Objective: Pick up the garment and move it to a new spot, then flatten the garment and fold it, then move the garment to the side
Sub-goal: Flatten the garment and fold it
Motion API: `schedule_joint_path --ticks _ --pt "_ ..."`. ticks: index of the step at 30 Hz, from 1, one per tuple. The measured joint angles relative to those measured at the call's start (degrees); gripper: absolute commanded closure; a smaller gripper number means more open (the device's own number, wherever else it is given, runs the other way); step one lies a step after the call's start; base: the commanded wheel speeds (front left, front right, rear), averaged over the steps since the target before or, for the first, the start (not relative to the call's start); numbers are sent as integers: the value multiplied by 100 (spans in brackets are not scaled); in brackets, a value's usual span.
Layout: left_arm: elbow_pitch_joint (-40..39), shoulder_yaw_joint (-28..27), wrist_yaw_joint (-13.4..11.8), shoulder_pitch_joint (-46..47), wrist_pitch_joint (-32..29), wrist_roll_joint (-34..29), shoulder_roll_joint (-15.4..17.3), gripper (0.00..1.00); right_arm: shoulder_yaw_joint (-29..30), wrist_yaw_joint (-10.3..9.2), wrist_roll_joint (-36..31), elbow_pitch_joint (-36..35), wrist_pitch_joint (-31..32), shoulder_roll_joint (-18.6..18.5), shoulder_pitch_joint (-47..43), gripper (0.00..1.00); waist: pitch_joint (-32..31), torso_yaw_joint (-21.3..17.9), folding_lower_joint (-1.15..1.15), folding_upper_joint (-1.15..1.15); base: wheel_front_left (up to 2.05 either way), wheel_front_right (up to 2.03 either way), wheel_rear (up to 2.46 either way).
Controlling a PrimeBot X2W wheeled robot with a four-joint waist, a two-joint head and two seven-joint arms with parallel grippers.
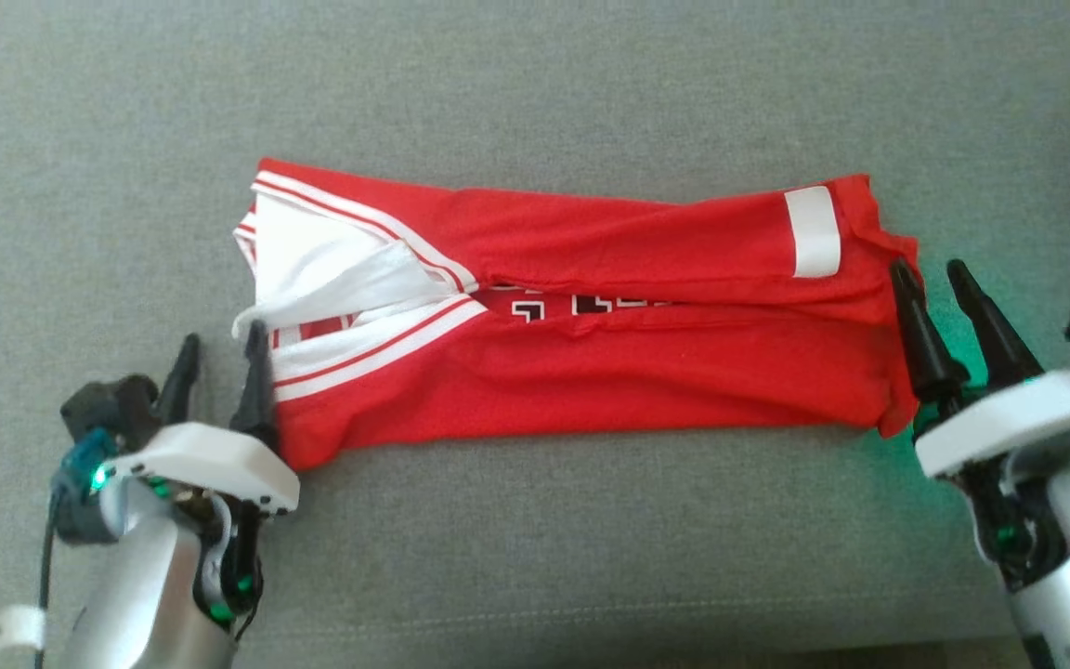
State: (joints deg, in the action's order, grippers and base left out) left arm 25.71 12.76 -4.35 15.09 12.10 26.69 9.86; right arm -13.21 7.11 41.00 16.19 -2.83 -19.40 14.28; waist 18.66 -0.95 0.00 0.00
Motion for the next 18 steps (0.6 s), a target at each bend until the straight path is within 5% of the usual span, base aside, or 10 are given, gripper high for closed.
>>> schedule_joint_path --ticks 11,18 --pt "-1724 -94 -801 -635 220 -1202 97 0 678 0 -1458 -1060 -677 432 -838 0 -392 -105 0 0 0 0 0" --pt "-2584 -30 -904 -1291 220 -1596 79 0 1024 0 -2086 -1881 -364 828 -1287 0 -662 -189 0 0 0 0 0"
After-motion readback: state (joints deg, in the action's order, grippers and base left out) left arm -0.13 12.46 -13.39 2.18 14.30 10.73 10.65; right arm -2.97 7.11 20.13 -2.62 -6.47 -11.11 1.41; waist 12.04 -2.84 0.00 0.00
